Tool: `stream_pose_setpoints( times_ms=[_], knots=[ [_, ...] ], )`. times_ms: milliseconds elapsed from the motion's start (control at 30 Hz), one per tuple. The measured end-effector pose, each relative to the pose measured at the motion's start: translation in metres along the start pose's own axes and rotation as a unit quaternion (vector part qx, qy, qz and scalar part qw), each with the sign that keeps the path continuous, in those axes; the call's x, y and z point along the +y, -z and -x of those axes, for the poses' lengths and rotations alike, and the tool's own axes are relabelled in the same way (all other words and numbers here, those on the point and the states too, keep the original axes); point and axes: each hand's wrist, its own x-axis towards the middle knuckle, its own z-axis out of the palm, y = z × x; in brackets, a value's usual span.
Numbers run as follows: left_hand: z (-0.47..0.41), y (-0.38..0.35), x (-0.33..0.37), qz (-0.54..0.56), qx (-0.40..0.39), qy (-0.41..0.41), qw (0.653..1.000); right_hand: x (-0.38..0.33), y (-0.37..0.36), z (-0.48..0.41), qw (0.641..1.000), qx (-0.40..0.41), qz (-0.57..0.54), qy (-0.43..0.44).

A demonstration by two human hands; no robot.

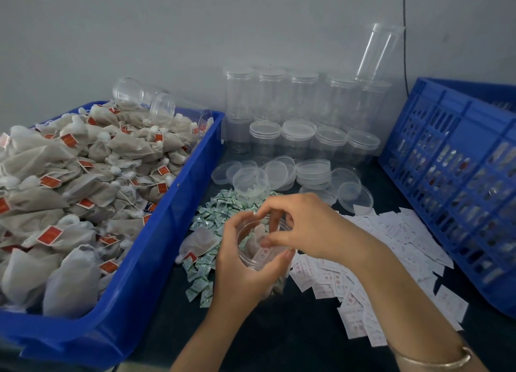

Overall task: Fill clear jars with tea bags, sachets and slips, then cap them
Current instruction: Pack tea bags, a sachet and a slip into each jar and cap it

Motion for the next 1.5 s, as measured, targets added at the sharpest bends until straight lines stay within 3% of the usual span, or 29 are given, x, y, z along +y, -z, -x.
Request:
stream_pose_setpoints(
  times_ms=[133, 167, 267, 367, 533, 633, 767, 867, 1000, 1100, 1300, 1400, 1500],
  knots=[
    [0.000, 0.000, 0.001, 0.004, -0.012, 0.009, 1.000, 0.005, 0.009, 0.009, 0.996, 0.076, -0.047, -0.010],
    [-0.001, 0.002, 0.001, 0.008, -0.017, 0.017, 1.000, 0.005, 0.011, 0.013, 0.997, 0.063, -0.038, -0.030],
    [-0.003, 0.010, 0.000, 0.015, -0.057, 0.044, 0.997, 0.003, 0.014, 0.024, 0.994, -0.072, -0.003, -0.079],
    [0.000, 0.013, -0.011, 0.006, -0.088, 0.080, 0.993, -0.003, 0.010, 0.032, 0.991, -0.102, 0.041, -0.080],
    [0.015, 0.004, -0.024, -0.004, -0.080, 0.133, 0.988, -0.011, 0.007, 0.040, 0.990, -0.078, 0.088, -0.078],
    [0.007, -0.007, -0.012, -0.046, -0.088, 0.094, 0.991, -0.013, 0.020, 0.049, 0.993, -0.042, 0.082, -0.079],
    [-0.008, -0.039, 0.030, -0.024, -0.127, 0.063, 0.990, -0.013, 0.061, 0.071, 0.992, 0.029, 0.093, -0.081],
    [-0.017, -0.070, 0.068, -0.017, -0.194, -0.001, 0.981, -0.014, 0.096, 0.093, 0.982, 0.099, 0.136, -0.088],
    [-0.035, -0.118, 0.120, 0.081, -0.218, -0.036, 0.972, -0.005, 0.152, 0.123, 0.962, 0.195, 0.153, -0.116],
    [-0.057, -0.152, 0.152, 0.107, -0.279, -0.075, 0.951, 0.004, 0.209, 0.142, 0.942, 0.282, 0.120, -0.139],
    [-0.094, -0.218, 0.178, 0.002, -0.291, -0.158, 0.943, 0.050, 0.332, 0.175, 0.871, 0.426, 0.119, -0.216],
    [-0.102, -0.239, 0.177, -0.037, -0.331, -0.179, 0.926, 0.087, 0.371, 0.182, 0.821, 0.453, 0.183, -0.295],
    [-0.109, -0.257, 0.174, -0.044, -0.359, -0.196, 0.911, 0.127, 0.388, 0.183, 0.789, 0.426, 0.246, -0.368]
  ],
)
